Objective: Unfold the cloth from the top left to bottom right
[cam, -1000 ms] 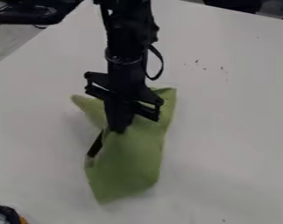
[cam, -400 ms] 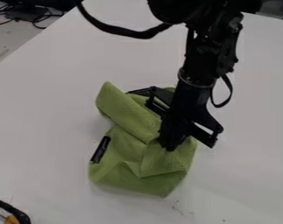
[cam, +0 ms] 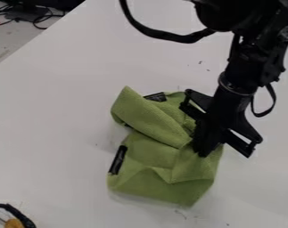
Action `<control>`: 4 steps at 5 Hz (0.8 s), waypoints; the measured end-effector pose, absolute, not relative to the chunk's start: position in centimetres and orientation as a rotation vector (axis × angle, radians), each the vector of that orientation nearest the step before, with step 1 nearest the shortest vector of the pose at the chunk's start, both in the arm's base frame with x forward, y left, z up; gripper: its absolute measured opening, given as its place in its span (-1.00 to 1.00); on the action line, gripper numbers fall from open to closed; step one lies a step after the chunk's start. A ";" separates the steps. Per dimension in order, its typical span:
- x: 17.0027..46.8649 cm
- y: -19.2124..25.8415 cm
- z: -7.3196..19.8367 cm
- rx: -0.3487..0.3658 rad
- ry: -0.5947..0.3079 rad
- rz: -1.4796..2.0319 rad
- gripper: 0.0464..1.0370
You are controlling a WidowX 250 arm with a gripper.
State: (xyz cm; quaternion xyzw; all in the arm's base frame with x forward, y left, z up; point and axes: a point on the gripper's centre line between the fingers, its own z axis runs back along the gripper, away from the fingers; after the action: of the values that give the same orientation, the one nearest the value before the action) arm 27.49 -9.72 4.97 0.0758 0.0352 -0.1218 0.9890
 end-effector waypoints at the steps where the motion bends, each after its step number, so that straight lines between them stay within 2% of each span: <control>1: 28.4 -11.5 4.6 0.154 0.069 -0.303 -0.99; 3: 29.1 -13.3 4.9 0.133 0.029 -0.392 -0.97; 4: 29.3 -13.7 3.7 0.047 0.051 -0.458 -0.70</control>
State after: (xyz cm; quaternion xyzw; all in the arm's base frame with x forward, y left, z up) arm 29.30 -13.75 3.74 0.0235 0.0251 -0.2269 0.9733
